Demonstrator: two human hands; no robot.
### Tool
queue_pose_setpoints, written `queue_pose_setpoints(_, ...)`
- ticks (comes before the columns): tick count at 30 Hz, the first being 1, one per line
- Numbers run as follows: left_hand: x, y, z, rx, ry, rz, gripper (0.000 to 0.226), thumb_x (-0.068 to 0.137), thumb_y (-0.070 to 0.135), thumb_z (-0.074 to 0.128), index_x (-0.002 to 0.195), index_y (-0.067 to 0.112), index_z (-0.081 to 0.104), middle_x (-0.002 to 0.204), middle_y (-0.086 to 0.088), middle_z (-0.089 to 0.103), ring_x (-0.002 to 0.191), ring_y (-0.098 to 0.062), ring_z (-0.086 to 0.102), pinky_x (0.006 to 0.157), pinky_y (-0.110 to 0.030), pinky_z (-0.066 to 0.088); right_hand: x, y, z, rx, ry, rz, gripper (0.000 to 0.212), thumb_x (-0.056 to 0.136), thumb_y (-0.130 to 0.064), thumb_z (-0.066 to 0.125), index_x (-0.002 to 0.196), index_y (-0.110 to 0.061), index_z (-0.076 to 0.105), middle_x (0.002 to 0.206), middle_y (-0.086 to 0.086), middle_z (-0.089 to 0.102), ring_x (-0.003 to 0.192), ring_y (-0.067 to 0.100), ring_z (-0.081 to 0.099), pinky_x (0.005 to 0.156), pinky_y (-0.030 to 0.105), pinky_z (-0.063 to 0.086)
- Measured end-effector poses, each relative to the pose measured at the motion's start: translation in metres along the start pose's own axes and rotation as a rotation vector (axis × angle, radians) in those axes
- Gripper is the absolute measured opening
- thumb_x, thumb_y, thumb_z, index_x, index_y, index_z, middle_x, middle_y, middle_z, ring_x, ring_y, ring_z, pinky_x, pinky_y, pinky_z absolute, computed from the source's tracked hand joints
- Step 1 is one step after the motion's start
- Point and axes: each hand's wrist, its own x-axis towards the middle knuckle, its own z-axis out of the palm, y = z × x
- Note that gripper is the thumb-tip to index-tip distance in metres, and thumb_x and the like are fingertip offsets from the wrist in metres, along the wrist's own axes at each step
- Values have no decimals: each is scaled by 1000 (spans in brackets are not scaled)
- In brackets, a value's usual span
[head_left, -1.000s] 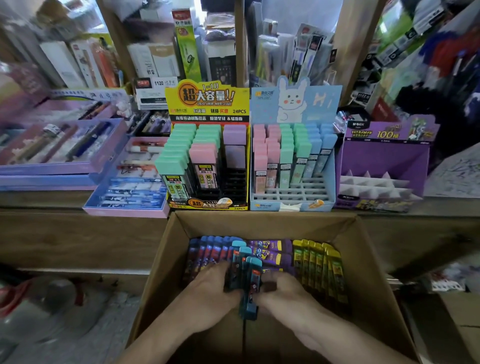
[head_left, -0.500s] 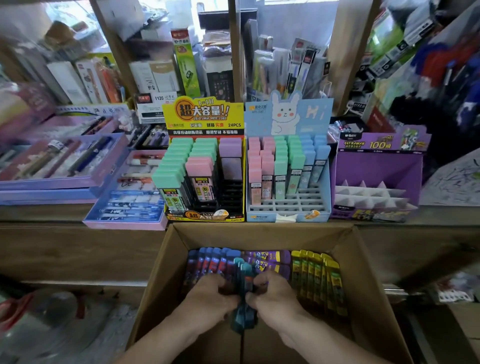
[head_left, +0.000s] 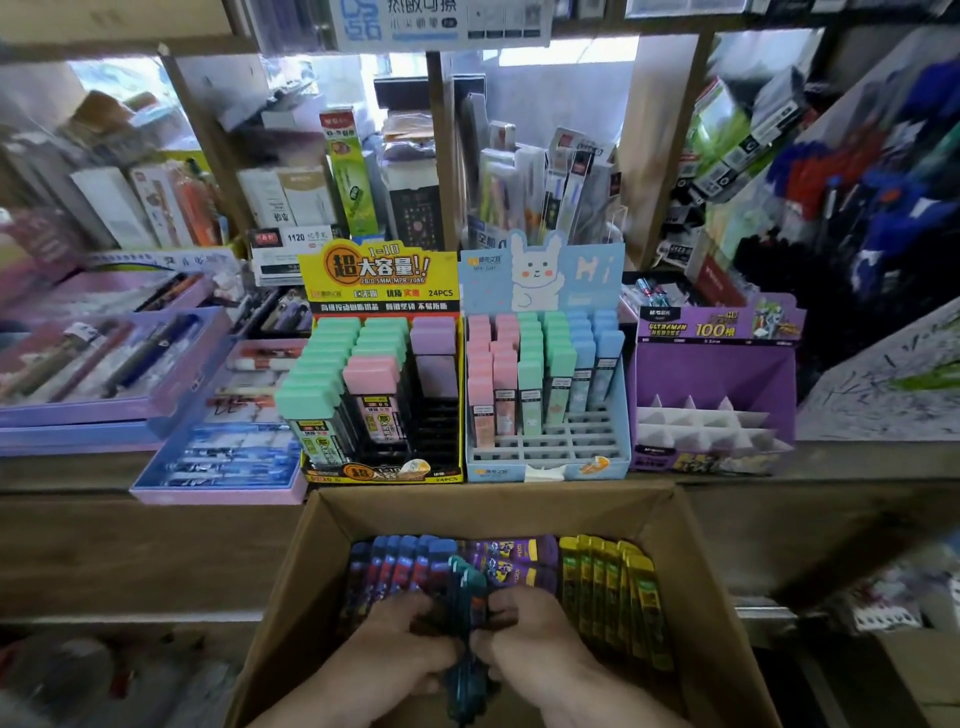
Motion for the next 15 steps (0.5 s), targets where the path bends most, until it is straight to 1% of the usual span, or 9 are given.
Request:
queue_pose_setpoints(2, 0, 2, 1, -65, 29, 12, 51, 57, 29, 83, 107, 21, 72, 100, -10, 76, 92, -25, 75, 83, -45, 62, -3, -4, -5, 35, -36, -32, 18, 91, -1, 68, 99, -17, 71, 97, 1, 73, 84, 6, 64, 70, 19, 56)
queue_pose_setpoints(4, 1, 3, 4, -188, 48, 34, 37, 77, 20, 81, 111, 18, 68, 95, -8, 78, 91, -25, 76, 86, -46, 61, -6, -8, -8, 96, -68, -59, 17, 92, -1, 69, 92, -18, 75, 94, 3, 76, 82, 10, 68, 70, 24, 59)
queue_pose_setpoints(6, -1, 9, 8, -322, 39, 44, 21, 90, 10, 71, 109, 16, 65, 83, -5, 79, 78, -18, 77, 67, -32, 62, -9, -12, -12, 172, -78, -74, 17, 90, -1, 73, 90, -18, 76, 89, 3, 78, 82, 14, 71, 74, 29, 60)
queue_pose_setpoints(7, -1, 12, 9, -363, 43, 52, 16, 92, 9, 68, 106, 17, 64, 79, -4, 79, 69, -12, 76, 57, -23, 58, -11, -14, -14, 216, -75, -76, 18, 89, 0, 74, 92, -17, 76, 89, 5, 79, 84, 17, 73, 77, 30, 61)
queue_pose_setpoints(9, -6, 19, 13, -370, 35, 81, 9, 95, 14, 65, 101, 20, 61, 82, -1, 74, 55, 1, 70, 46, -12, 50, -15, -17, -19, 296, -76, -76, 22, 86, 3, 77, 103, -11, 76, 99, 13, 79, 97, 27, 75, 86, 38, 62)
queue_pose_setpoints(10, -10, 21, 15, -366, 16, 100, 8, 96, 17, 65, 102, 20, 61, 85, -2, 72, 55, 1, 70, 47, -12, 51, -17, -19, -24, 305, -80, -78, 25, 86, 2, 78, 107, -9, 76, 104, 15, 78, 101, 29, 75, 89, 41, 62)
queue_pose_setpoints(12, -3, 20, 19, -390, 6, 123, 15, 95, 18, 66, 110, 20, 62, 87, -1, 77, 68, -7, 75, 61, -18, 56, -22, -23, -34, 268, -87, -112, 26, 85, -2, 80, 109, -12, 77, 106, 12, 78, 102, 26, 75, 89, 41, 62)
queue_pose_setpoints(13, -4, 20, 22, -381, 4, 173, 16, 95, 18, 65, 110, 22, 63, 82, 8, 77, 70, -4, 74, 63, -16, 55, -25, -25, -41, 236, -86, -139, 26, 85, -5, 81, 108, -16, 78, 107, 8, 78, 100, 21, 76, 88, 38, 63)
queue_pose_setpoints(15, -7, 11, 25, -327, 11, 315, 14, 95, 25, 64, 106, 33, 58, 82, 25, 65, 69, 10, 62, 58, -1, 44, -32, -29, -53, 152, -60, -201, 27, 83, -12, 84, 107, -22, 78, 104, 0, 79, 95, 12, 76, 84, 31, 63)
